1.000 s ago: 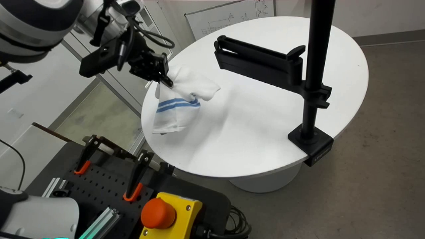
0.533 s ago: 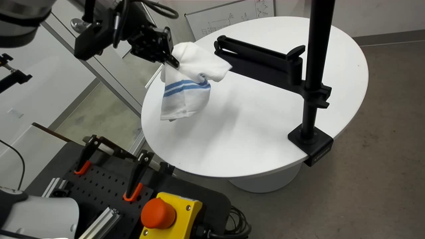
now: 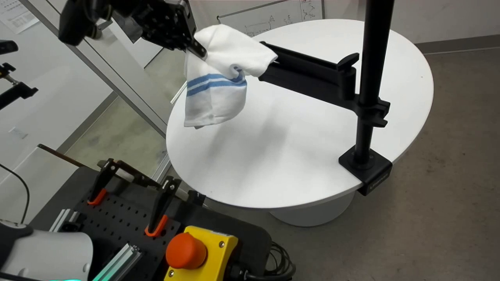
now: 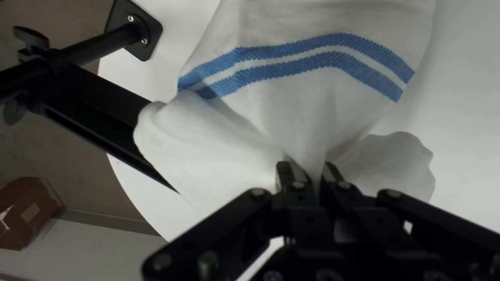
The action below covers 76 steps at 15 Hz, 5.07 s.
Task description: Pick up the white towel from the table and put it on the black tripod.
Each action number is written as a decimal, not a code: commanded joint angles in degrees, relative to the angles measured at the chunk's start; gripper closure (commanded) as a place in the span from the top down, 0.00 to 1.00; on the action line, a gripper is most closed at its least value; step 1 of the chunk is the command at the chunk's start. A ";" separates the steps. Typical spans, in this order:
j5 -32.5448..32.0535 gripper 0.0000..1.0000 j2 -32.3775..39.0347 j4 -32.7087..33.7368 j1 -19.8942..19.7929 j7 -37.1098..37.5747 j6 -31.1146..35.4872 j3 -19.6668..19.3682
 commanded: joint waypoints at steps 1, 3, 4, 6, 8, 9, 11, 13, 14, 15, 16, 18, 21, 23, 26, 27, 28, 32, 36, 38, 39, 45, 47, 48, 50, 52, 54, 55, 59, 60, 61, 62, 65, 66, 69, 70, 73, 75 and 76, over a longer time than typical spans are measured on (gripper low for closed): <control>-2.03 0.02 -8.33 -0.08 -5.05 2.93 -5.99 4.00; 4.27 0.02 -8.59 -0.23 -19.10 -0.56 -5.09 18.06; 6.28 0.02 -8.83 0.07 -22.77 -1.28 -4.74 21.54; 10.03 0.02 -10.02 0.74 -28.69 -2.32 -5.19 27.51; 12.99 0.02 -9.87 1.66 -32.92 -2.64 -4.92 31.61; 14.32 0.02 -9.43 2.39 -34.62 -2.91 -4.91 33.14; 15.06 0.02 -7.28 4.44 -37.74 -2.96 -3.59 35.66; 14.65 0.02 -4.49 7.62 -40.32 -2.06 -3.79 37.76; 14.20 0.02 -3.34 8.95 -41.40 -1.49 -4.03 38.59; 14.19 0.02 -1.45 10.91 -42.05 -1.29 -4.43 39.12; 14.11 0.02 -0.11 12.28 -42.53 -1.00 -5.02 39.51; 14.64 0.02 3.70 15.31 -42.43 -1.07 -6.63 39.56; 16.52 0.02 9.54 19.40 -40.83 -1.96 -10.01 38.47; 18.41 0.02 13.08 21.77 -39.86 -2.37 -12.05 37.80; 21.02 0.02 17.90 25.11 -38.46 -3.03 -14.54 36.91; 21.66 0.02 19.23 26.02 -37.98 -3.09 -15.17 36.58; 22.32 0.02 20.47 26.78 -37.51 -3.17 -15.72 36.23; 24.29 0.02 24.55 29.41 -35.74 -3.60 -17.78 34.91; 23.97 0.02 27.39 30.91 -34.09 -2.99 -18.89 33.42; 23.73 0.02 28.44 31.39 -33.48 -2.56 -18.81 32.69; 23.72 0.02 28.87 31.57 -33.23 -2.46 -18.71 32.35; 24.43 0.48 30.66 32.62 -32.24 -2.47 -18.94 31.11; 24.48 0.63 30.76 32.61 -32.02 -2.45 -18.96 30.91; 24.46 0.69 30.84 32.65 -31.93 -2.44 -18.94 30.83; 24.44 0.84 31.02 32.80 -31.80 -2.40 -18.97 30.67; 24.50 0.99 30.95 32.79 -31.75 -2.49 -18.85 30.54; 24.42 1.00 30.57 32.59 -31.67 -2.46 -18.71 30.40; 24.36 1.00 30.31 32.48 -31.63 -2.38 -18.56 30.33; 23.99 1.00 29.29 32.19 -31.39 -2.02 -18.02 30.18; 23.75 1.00 28.96 32.02 -31.24 -1.73 -17.83 30.10; 23.25 1.00 28.43 31.70 -31.01 -1.31 -17.55 29.98; 22.80 1.00 27.73 31.29 -30.75 -0.93 -17.15 29.89; 21.95 1.00 25.54 30.44 -30.15 -0.39 -16.48 29.86; 22.00 1.00 24.73 30.07 -30.09 -0.64 -16.27 30.02; 25.41 1.00 21.08 27.50 -30.82 -6.01 -15.45 32.07; 27.15 1.00 19.79 26.42 -31.16 -8.74 -15.16 33.03; 32.88 1.00 16.26 23.18 -31.40 -17.08 -14.90 35.37; 34.99 1.00 14.10 21.47 -30.92 -20.13 -15.76 36.47; 34.86 1.00 12.98 20.50 -30.67 -20.23 -15.67 36.85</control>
